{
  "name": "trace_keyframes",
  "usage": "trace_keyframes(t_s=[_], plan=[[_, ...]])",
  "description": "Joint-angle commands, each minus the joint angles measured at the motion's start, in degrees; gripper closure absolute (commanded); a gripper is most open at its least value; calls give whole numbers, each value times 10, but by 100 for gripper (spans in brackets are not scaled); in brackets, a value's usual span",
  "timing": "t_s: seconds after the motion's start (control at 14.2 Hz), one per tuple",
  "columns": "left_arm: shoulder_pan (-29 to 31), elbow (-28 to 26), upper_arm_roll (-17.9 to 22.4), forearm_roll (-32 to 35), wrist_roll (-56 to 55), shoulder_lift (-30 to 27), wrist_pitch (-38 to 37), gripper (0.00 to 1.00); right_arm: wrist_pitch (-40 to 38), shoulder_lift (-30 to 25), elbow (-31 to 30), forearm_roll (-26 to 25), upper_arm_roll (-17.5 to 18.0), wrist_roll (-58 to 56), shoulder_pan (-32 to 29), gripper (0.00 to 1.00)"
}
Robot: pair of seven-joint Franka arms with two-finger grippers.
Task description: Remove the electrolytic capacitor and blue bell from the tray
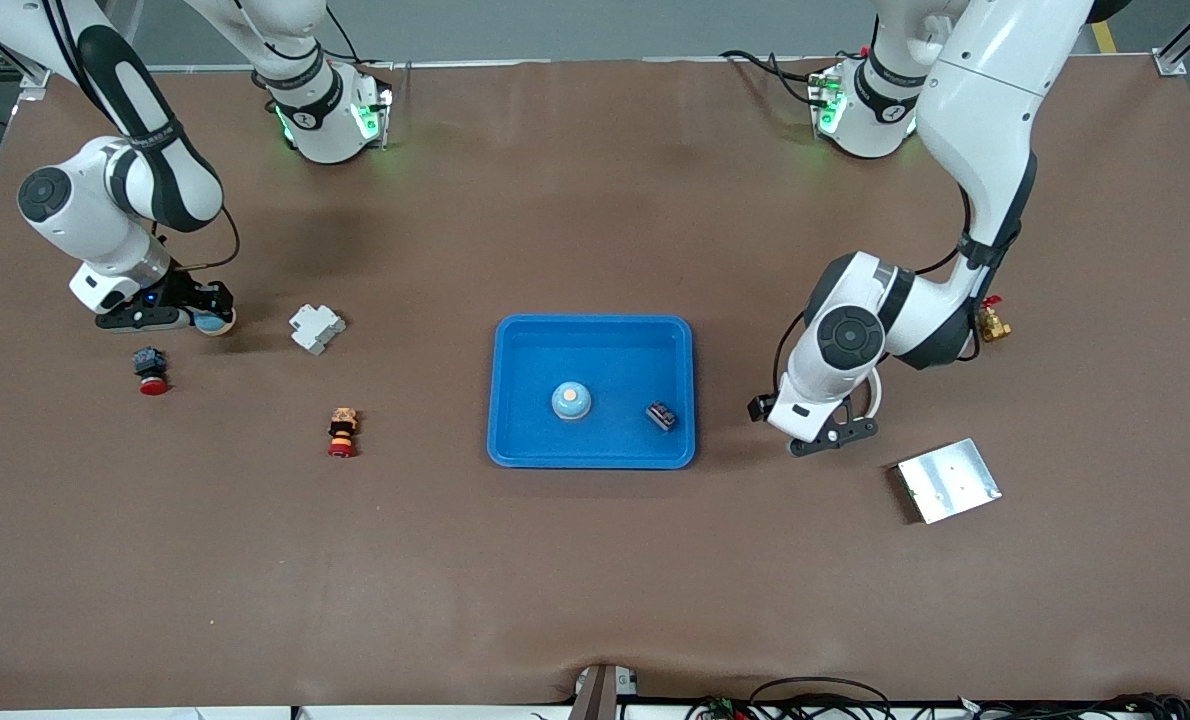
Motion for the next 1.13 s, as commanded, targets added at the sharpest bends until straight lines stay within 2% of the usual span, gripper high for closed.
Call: trace_keyframes(t_s=[0.0,0.14,0.28,0.56,0.77,1.06], plan=[[-15,19,0,4,-100,-8,-21,0,18,10,0,16,9,-19,-8,100],[-15,38,-3,2,-156,-8,-22,0,18,11,0,16,9,-19,-8,100],[-15,55,-15,-22,-197,-7,-24,0,33,20,0,16,10,-19,-8,100],[-36,100,-14,-75,-250,6,-24,0,44,33,0,16,10,-19,-8,100],[-51,128,-14,-76,-296,15,-24,0,45,41,1,16,11,-19,-9,100],[-76,172,-15,-75,-333,57,-24,0,59,55,1,16,11,-16,-10,100]])
